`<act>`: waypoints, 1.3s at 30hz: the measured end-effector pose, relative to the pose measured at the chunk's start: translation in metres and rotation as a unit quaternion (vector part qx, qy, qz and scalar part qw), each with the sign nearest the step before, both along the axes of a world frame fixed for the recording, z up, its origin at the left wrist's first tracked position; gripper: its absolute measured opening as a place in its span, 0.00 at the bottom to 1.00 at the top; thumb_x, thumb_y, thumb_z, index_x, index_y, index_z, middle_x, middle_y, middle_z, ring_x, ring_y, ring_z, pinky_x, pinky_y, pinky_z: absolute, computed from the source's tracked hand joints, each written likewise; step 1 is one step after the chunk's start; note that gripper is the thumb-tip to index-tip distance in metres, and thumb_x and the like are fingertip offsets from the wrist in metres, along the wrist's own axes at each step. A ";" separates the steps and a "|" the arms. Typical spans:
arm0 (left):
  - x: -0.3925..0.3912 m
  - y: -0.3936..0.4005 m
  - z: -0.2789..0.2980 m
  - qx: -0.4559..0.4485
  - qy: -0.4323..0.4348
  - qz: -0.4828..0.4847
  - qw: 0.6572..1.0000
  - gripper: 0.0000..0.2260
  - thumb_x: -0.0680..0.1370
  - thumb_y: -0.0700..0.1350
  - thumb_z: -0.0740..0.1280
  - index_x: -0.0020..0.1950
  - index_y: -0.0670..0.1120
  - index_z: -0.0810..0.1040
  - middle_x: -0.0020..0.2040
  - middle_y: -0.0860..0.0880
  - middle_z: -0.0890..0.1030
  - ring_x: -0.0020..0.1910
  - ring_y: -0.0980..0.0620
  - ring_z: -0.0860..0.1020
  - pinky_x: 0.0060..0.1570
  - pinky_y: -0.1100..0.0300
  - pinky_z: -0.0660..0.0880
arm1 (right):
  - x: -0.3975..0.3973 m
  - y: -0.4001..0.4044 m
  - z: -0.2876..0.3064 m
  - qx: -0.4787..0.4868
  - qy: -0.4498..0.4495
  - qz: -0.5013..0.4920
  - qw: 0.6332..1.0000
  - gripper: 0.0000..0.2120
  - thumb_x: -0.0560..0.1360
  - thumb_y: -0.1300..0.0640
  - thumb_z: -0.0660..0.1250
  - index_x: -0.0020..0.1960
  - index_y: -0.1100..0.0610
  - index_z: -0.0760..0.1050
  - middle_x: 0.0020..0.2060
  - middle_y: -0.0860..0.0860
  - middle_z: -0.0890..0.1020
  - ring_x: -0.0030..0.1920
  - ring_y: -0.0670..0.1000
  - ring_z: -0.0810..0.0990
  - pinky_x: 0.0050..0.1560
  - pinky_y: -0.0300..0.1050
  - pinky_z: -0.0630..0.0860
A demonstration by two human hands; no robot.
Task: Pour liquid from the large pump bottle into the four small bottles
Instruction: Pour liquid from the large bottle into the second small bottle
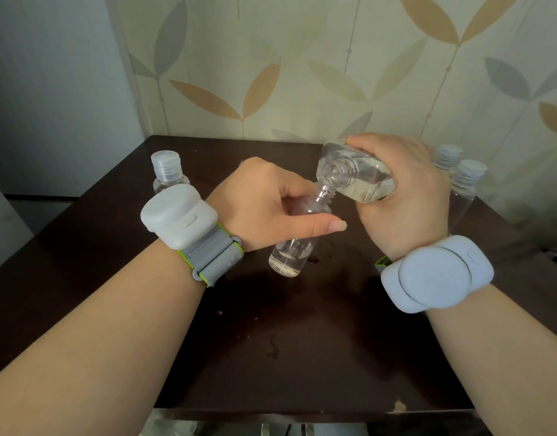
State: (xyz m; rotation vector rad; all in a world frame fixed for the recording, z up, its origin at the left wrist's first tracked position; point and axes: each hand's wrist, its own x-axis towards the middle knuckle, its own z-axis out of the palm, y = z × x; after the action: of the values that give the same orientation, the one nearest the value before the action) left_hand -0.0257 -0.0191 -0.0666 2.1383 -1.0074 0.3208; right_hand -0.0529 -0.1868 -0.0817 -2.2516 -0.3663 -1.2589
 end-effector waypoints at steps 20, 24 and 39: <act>-0.002 0.001 0.002 -0.011 0.018 -0.017 1.000 0.19 0.63 0.60 0.71 0.45 0.48 0.84 0.28 0.45 0.80 0.27 0.52 0.74 0.26 0.72 0.67 | 0.000 -0.001 0.000 -0.005 -0.001 -0.006 1.000 0.24 0.59 0.77 0.66 0.52 0.60 0.78 0.45 0.55 0.81 0.51 0.60 0.76 0.54 0.71 0.68; -0.002 0.001 0.002 -0.013 0.019 -0.017 1.000 0.17 0.64 0.59 0.71 0.44 0.47 0.84 0.27 0.45 0.79 0.23 0.57 0.71 0.25 0.73 0.66 | 0.000 -0.001 0.000 -0.005 0.002 -0.006 1.000 0.24 0.59 0.77 0.66 0.52 0.60 0.78 0.46 0.55 0.81 0.51 0.60 0.76 0.54 0.72 0.67; -0.002 0.000 0.002 -0.001 0.016 -0.016 1.000 0.19 0.64 0.58 0.69 0.43 0.44 0.84 0.28 0.42 0.79 0.27 0.50 0.73 0.25 0.68 0.67 | 0.000 0.000 -0.001 -0.005 -0.003 -0.006 1.000 0.22 0.60 0.76 0.67 0.52 0.60 0.78 0.46 0.54 0.81 0.51 0.59 0.76 0.55 0.71 0.67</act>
State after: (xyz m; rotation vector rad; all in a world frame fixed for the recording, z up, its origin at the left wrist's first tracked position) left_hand -0.0281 -0.0189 -0.0650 2.1171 -1.0203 0.2707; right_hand -0.0527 -0.1869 -0.0826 -2.2609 -0.3621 -1.2737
